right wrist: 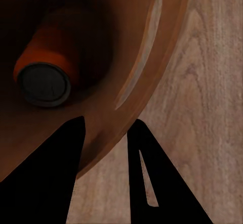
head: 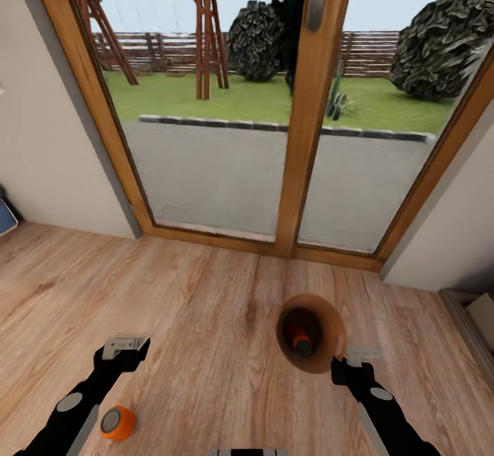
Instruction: Put the three can of soda from the living room inside the tash can in the kitchen.
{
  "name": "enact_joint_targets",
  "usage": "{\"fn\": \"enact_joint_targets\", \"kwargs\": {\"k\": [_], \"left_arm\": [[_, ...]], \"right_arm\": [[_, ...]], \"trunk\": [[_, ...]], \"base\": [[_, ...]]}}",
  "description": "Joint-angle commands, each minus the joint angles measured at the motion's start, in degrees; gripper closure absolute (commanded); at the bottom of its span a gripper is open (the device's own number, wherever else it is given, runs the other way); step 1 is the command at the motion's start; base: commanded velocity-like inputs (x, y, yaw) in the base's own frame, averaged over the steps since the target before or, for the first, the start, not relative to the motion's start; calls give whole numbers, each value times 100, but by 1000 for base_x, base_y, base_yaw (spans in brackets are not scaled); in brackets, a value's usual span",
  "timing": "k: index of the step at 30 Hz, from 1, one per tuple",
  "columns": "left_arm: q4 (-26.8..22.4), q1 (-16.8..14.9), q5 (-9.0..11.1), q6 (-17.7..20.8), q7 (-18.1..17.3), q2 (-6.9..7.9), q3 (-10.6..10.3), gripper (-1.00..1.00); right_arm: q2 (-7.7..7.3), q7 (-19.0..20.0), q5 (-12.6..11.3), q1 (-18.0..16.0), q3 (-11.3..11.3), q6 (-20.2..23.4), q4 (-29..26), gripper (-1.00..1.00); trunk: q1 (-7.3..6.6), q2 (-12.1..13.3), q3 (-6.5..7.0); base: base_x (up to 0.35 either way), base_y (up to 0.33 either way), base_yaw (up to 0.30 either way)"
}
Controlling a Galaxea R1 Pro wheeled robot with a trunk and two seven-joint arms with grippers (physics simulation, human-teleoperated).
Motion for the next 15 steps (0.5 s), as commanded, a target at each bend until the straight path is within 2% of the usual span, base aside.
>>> {"fn": "enact_joint_targets", "kwargs": {"k": [1, 4, 9, 12, 14, 15], "left_arm": [[102, -4, 2, 34, 129, 2, 1, -100], [144, -5, 3, 87, 202, 6, 3, -100], [189, -11, 11, 383, 277, 5, 11, -100], [167, -30, 19, 816, 364, 4, 87, -100], [-81, -31, 71, 1445, 454, 4, 354, -100], [-261, -29, 85, 1572, 473, 4, 420, -100]], "right_arm": [[1, 15, 3, -3, 1, -4, -8, 100], [1, 15, 3, -3, 1, -3, -7, 100], [1, 15, 3, -3, 1, -5, -7, 100], [3, 15, 3, -3, 1, -6, -7, 100], [1, 15, 3, -3, 1, -8, -7, 100], [2, 15, 3, -3, 1, -9, -7, 100]], "trunk": [[-1, 0, -7], [-1, 0, -28], [-1, 0, -65], [-1, 0, -86], [-1, 0, -100], [-1, 0, -107]], "base": [[0, 0, 149], [0, 0, 149], [33, 0, 149], [98, 0, 149], [51, 0, 149], [22, 0, 148]]}}
